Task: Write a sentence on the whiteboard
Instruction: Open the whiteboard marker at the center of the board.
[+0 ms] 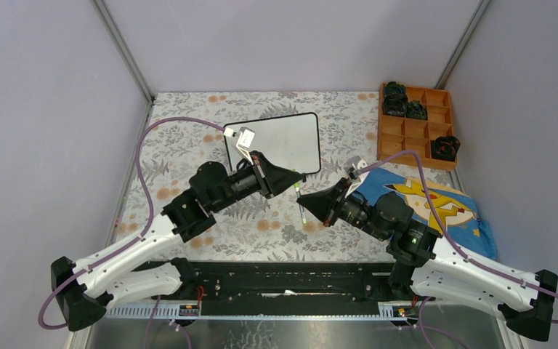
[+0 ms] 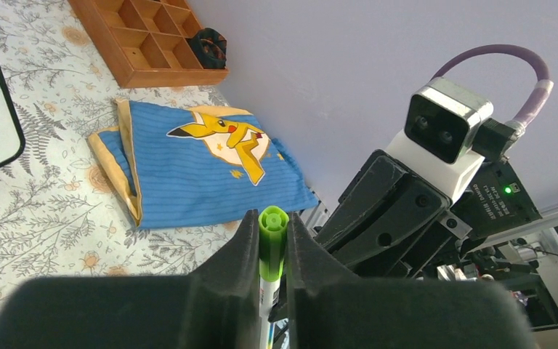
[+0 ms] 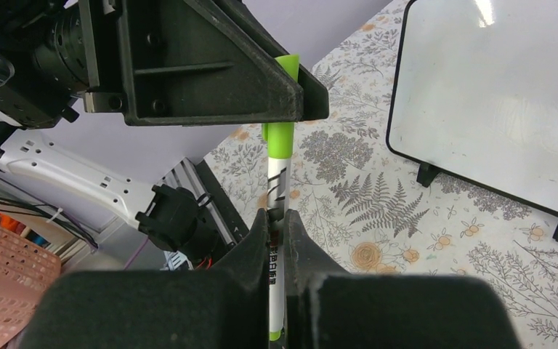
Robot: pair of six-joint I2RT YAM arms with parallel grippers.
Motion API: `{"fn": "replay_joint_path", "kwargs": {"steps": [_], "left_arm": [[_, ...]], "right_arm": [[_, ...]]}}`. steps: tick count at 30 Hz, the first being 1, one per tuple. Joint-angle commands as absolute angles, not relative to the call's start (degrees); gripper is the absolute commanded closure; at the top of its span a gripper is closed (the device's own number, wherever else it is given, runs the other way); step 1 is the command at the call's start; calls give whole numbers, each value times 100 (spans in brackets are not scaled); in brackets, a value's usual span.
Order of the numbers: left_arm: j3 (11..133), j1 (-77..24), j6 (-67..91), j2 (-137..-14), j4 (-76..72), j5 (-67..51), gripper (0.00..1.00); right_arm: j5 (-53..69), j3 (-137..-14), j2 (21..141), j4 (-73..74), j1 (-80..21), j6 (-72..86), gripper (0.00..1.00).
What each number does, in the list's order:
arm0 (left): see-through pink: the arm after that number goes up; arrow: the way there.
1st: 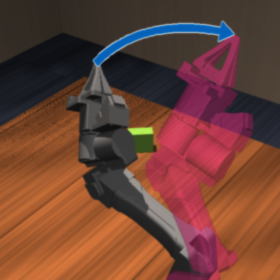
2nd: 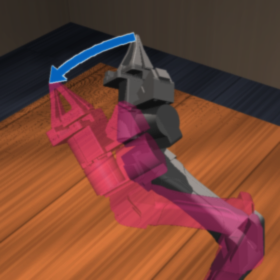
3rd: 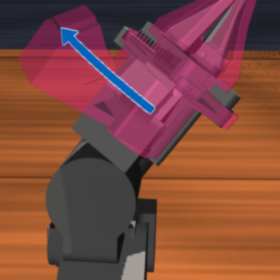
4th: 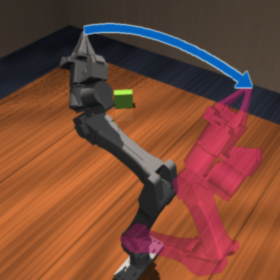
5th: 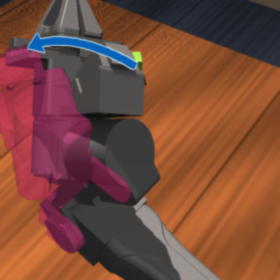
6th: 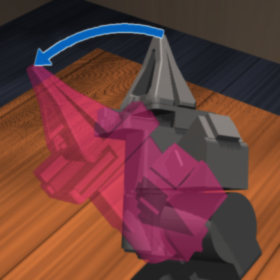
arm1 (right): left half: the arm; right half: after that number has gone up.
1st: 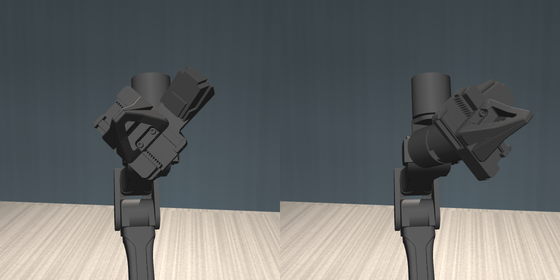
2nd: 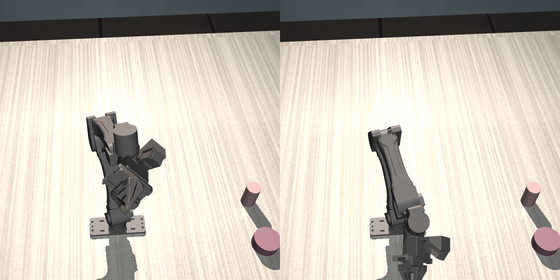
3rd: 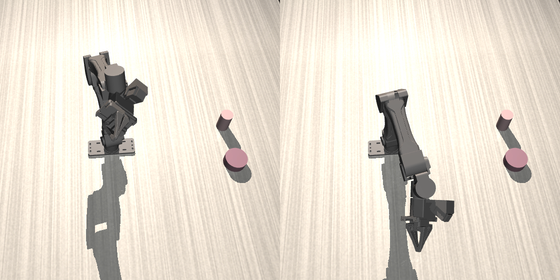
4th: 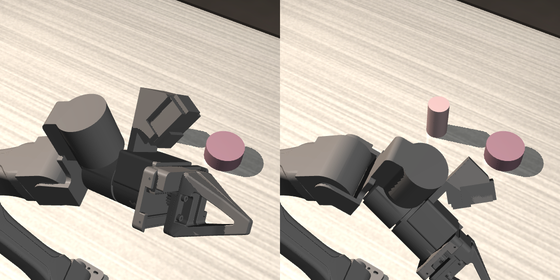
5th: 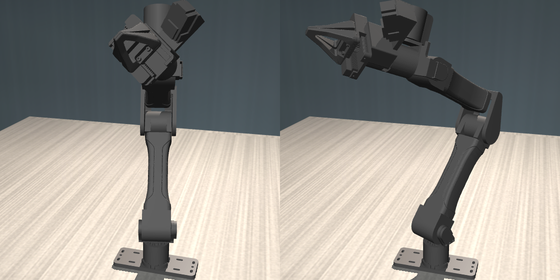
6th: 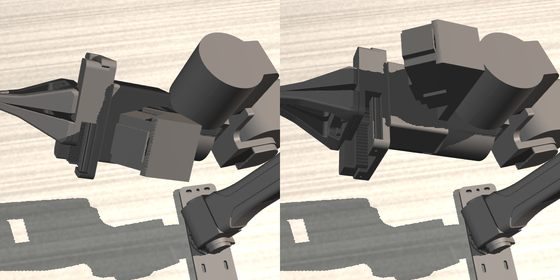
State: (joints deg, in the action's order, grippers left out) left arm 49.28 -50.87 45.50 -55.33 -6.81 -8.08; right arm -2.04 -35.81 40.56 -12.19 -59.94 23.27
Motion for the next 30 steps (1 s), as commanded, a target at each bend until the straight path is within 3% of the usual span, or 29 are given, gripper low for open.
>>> {"fn": "replay_joint_path", "kwargs": {"steps": [1, 2, 3, 5, 8, 13, 22, 30], "left_arm": [[4836, -5121, 4606, -5456, -1021, -1002, 95], [4823, -5119, 4606, -5425, -1020, -998, 98], [4807, -5118, 4610, -5388, -1020, -983, 100], [4771, -5118, 4629, -5300, -1034, -952, 100], [4706, -5121, 4656, -5159, -1095, -933, 100], [4612, -5119, 4730, -4966, -1173, -910, 100], [4476, -5122, 4799, -4708, -1249, -878, 100], [4456, -5123, 4799, -4602, -1240, -855, 100]], "right_arm": [[-39, -3816, 4057, -1494, -5963, 2531, 92], [-13, -3838, 4073, -1502, -5967, 2610, 80], [-9, -3859, 4095, -1517, -5964, 2683, 62], [151, -3920, 4132, -1511, -5968, 2835, 42], [250, -3984, 4191, -1545, -5967, 3020, 31], [464, -4110, 4368, -1673, -5968, 3236, 32], [657, -4188, 4655, -1948, -5968, 3538, 42], [614, -4146, 4713, -2074, -5968, 3662, 59]]}}
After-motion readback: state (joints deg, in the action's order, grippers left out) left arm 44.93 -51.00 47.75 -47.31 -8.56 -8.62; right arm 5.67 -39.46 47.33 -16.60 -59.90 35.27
